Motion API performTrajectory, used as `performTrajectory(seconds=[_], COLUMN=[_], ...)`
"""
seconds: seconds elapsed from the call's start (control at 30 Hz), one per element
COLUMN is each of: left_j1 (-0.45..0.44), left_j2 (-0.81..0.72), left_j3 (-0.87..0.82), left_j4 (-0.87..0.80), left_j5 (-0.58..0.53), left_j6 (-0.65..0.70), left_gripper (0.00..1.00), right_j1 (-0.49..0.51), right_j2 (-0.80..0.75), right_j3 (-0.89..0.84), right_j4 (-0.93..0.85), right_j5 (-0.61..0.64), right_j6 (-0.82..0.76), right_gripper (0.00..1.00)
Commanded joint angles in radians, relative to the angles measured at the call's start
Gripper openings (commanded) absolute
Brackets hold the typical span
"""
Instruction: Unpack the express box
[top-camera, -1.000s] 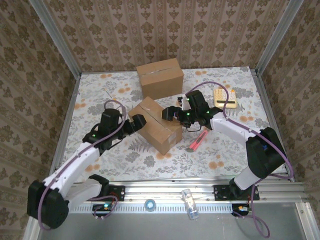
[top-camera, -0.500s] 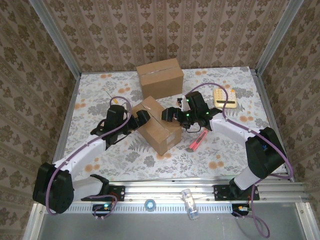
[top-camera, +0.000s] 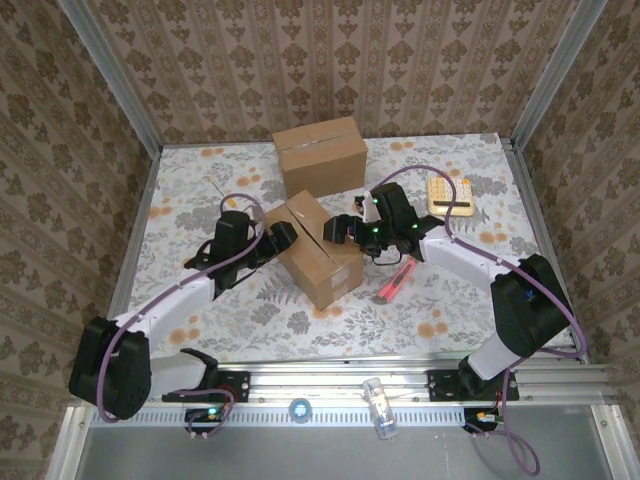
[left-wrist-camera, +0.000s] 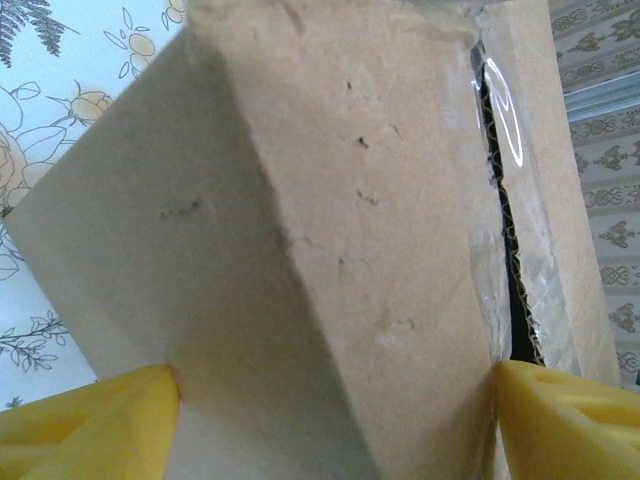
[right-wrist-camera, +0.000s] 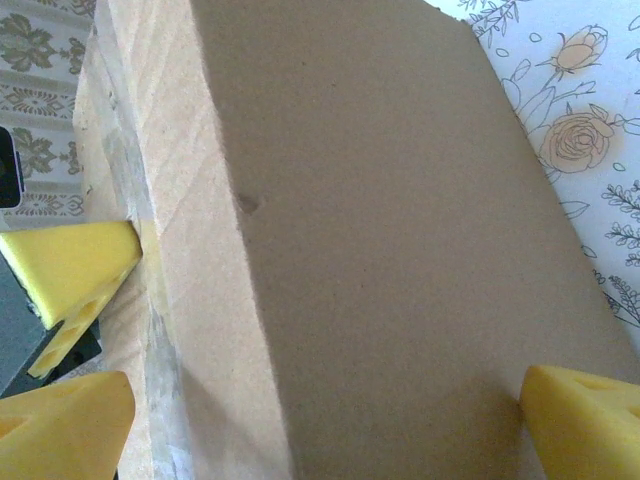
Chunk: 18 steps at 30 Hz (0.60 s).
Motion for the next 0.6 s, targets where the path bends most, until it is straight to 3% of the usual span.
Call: performTrajectory(seconds=[0.0,0.13,0.37,0.57], left_j1=[0.0,0.001,0.001,0.001], left_j2=[0.029,0.028,0.031,0.038], left_j3=[-0.039,-0.043,-0.035,-0.033], left_j4=[0.017,0.022,0.027,0.037], left_j5=[0.016,0.019,0.029,0.038], left_j6=[-0.013,-0.016,-0.013,-0.016], left_gripper=[0.79,0.81,0.82,0.82], right_j1=[0.009,0.023,0.098,0.196], right_j2=[-0.009,-0.013,-0.002,0.071], right_j3=[0.036,0.105,0.302,0.453], right_j4=[-0.079,-0.222,-0.54,-0.703], right_j5=[0.035,0.119,0.388,0.608], right_j6=[-0.051,-0.147,-0.349,-0.459], right_gripper=[1.0,1.0,1.0,1.0])
